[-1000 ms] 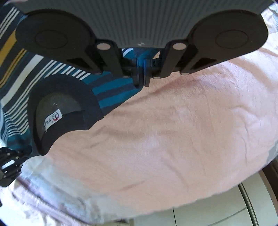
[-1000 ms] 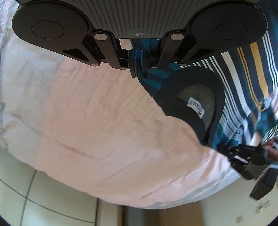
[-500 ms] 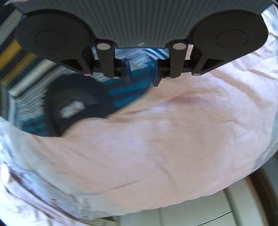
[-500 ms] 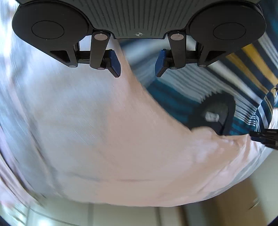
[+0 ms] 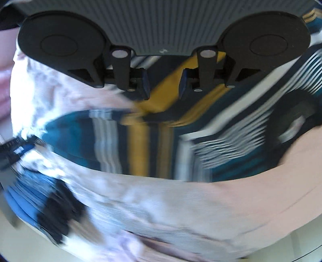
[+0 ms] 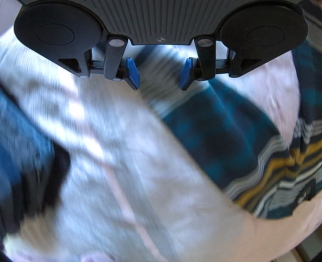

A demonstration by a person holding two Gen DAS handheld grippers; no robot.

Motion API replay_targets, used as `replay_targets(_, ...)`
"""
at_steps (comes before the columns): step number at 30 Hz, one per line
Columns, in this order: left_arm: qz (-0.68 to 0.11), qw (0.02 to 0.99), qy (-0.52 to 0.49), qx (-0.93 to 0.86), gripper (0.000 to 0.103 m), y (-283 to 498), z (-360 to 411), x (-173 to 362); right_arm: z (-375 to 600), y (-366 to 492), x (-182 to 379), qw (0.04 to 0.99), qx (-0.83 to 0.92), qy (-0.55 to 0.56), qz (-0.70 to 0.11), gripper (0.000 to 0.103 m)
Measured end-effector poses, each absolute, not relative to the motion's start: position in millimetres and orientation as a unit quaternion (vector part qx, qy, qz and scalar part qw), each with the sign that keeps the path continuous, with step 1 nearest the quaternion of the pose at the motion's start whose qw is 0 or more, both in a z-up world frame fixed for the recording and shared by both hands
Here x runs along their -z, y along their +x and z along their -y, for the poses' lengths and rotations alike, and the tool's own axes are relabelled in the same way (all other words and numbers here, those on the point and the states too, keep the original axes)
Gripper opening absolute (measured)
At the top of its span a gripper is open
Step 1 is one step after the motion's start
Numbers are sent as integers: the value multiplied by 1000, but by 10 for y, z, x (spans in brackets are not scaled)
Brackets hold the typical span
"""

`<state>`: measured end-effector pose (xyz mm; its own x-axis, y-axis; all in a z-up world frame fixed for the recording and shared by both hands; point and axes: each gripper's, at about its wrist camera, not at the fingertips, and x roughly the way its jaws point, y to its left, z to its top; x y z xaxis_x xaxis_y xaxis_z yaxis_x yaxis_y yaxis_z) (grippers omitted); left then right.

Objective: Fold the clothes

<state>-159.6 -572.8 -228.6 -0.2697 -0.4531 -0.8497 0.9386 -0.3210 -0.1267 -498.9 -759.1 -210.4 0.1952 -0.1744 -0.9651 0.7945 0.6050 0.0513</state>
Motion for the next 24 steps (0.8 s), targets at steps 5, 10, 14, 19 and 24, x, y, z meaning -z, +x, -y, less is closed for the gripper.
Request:
replay_targets(5, -310, 439, 392, 747, 29, -2177, 5948, 2356, 7502, -5508, 1979, 733, 376, 303, -480, 48)
replay_targets(10, -292, 409, 426, 753, 29, -2587, 6188, 2475, 7666, -5952, 2104, 719, 395, 373, -433, 48)
replay_targets(14, -277, 385, 454, 754, 29, -2850, 6289, 2574, 7681, -6038, 2304, 721, 359, 397, -440, 50)
replay_targets(19, -262, 357, 481, 757, 29, -3039, 6291, 2634, 7693, -6171, 2304, 733, 340, 401, -431, 51)
replay_targets(24, -252, 337, 498, 759, 29, -3150, 6250, 2680, 7737, -6117, 2333, 749, 277, 376, -471, 48)
